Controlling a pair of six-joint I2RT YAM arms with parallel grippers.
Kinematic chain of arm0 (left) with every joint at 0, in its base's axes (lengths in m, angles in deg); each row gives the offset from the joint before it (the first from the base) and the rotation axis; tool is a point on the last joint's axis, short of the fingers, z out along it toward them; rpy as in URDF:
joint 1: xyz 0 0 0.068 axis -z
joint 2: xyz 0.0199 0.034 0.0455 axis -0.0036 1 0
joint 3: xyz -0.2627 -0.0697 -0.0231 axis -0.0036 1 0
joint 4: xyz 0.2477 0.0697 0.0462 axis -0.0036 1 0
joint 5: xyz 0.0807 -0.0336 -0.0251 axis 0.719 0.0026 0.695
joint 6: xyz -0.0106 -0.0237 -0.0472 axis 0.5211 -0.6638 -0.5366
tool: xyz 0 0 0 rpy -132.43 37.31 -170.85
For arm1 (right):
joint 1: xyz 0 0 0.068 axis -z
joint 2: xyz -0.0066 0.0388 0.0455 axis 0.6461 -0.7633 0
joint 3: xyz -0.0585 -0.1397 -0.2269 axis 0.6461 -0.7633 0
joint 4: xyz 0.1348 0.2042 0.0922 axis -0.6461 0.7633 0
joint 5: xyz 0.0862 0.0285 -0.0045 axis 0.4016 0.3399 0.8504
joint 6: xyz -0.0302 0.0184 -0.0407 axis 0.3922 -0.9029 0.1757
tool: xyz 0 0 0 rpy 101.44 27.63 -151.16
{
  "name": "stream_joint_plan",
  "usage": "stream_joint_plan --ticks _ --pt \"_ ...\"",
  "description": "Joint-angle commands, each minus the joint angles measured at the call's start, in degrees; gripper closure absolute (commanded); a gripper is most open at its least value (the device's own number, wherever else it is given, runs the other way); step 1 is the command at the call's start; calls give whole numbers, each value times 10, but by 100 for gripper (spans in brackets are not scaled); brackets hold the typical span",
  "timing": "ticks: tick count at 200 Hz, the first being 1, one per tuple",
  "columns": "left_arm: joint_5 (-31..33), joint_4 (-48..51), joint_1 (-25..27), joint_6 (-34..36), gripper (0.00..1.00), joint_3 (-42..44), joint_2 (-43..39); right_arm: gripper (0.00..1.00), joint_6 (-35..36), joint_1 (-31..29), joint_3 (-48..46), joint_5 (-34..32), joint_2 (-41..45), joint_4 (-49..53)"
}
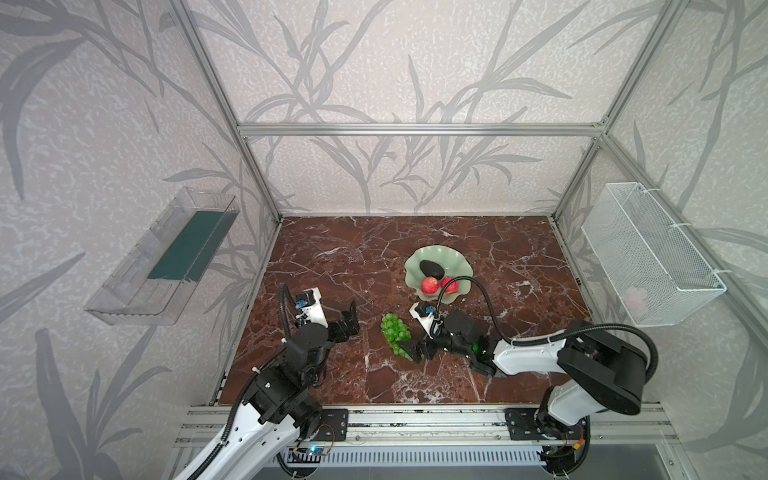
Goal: Place and organize the fake fruits in the fruit bowl
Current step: 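Release the avocado and move the right gripper to the green grapes, then grasp the grapes by the stem with the right gripper and lift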
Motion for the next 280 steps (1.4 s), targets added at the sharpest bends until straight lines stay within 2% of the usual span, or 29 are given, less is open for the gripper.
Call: stream_joint_plan --ticks 1,54,115,135,208,237,280 --pt "19 18 -2 -8 1 3 -14 1 -27 -4 25 -25 -37 -76" --pt "23 26 -2 -12 1 7 -26 1 -54 -13 66 -49 -135 -97" --pt "27 31 -2 -9 1 7 -29 5 -67 -22 87 -54 -181 -76" --pt "26 31 -2 -11 1 8 -29 11 -71 -24 95 -54 -191 -62" --pt "26 34 -2 -9 1 7 -29 50 -76 -25 112 -40 -196 -31" --pt "26 34 -2 -9 1 7 -30 61 -78 -25 113 -37 -176 -27" --pt "27 34 -2 -10 1 7 -31 70 -75 -25 114 -42 -121 -10"
